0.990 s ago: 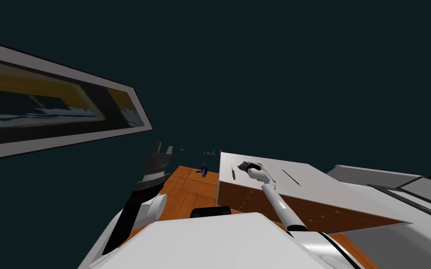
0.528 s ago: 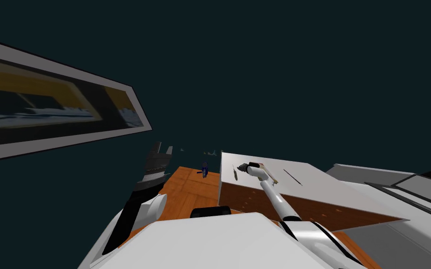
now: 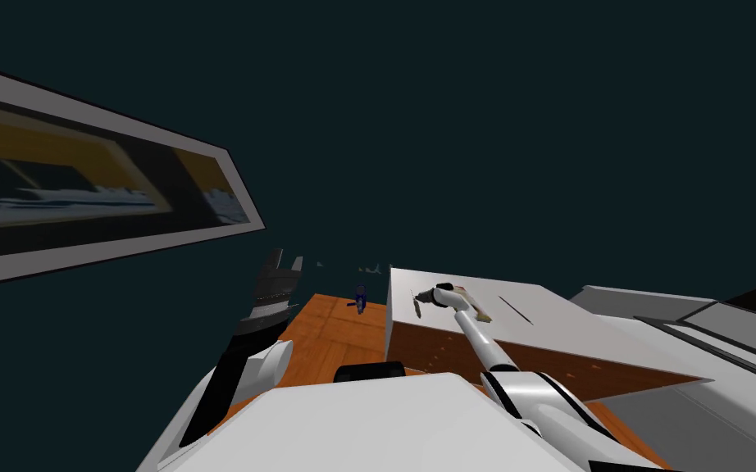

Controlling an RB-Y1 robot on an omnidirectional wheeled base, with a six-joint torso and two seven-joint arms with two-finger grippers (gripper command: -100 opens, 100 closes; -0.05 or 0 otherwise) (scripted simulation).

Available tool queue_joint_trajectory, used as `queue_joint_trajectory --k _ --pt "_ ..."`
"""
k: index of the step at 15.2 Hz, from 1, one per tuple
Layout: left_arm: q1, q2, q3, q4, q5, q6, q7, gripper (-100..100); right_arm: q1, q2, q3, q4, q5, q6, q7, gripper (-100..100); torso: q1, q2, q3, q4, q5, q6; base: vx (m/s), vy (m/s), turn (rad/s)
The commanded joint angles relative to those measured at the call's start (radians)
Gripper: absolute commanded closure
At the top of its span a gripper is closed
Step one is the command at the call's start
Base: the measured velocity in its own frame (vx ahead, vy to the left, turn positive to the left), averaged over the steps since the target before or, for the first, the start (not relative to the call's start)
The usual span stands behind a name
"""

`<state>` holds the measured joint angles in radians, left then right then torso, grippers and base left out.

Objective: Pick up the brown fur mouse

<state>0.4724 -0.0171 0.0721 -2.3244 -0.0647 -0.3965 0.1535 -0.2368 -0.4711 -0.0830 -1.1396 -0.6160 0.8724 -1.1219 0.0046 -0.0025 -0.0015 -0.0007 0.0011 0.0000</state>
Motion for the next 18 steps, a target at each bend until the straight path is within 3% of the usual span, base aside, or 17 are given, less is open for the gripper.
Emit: queue_joint_trajectory --k 1,9,10,11,15,18 --pt "0.0 0.0 0.0 0.0 0.0 0.0 0.0 0 -0.025 -0.002 -0.001 0.04 -0.02 0.048 -0.036 -100 0.0 0.0 0.0 0.0 0.0 0.0 0.01 0.067 -0.025" --pt "0.0 0.0 0.0 0.0 0.0 0.0 0.0 0 -0.079 -0.008 -0.004 0.124 -0.067 0.163 -0.127 -100 -0.001 0.001 0.0 0.0 0.0 0.0 0.016 0.051 -0.027" --pt "0.0 0.0 0.0 0.0 0.0 0.0 0.0 0 -0.073 -0.009 -0.004 0.115 -0.063 0.146 -0.113 -100 -0.001 0.001 0.0 0.0 0.0 0.0 0.01 0.03 -0.008" --pt "0.0 0.0 0.0 0.0 0.0 0.0 0.0 0 -0.048 -0.001 -0.039 0.116 -0.063 0.142 -0.091 -100 -0.002 0.001 0.0 0.0 0.0 0.0 0.021 0.017 0.097" --pt "0.0 0.0 0.0 0.0 0.0 0.0 0.0 0 -0.003 0.011 -0.099 0.116 -0.06 0.127 -0.046 -100 -0.006 0.003 0.001 0.0 -0.001 0.0 -0.01 -0.011 0.034" --pt "0.0 0.0 0.0 0.0 0.0 0.0 0.0 0 0.006 0.013 -0.11 0.116 -0.06 0.123 -0.037 -100 -0.006 0.003 0.002 0.001 -0.001 0.0 -0.006 -0.008 0.024"
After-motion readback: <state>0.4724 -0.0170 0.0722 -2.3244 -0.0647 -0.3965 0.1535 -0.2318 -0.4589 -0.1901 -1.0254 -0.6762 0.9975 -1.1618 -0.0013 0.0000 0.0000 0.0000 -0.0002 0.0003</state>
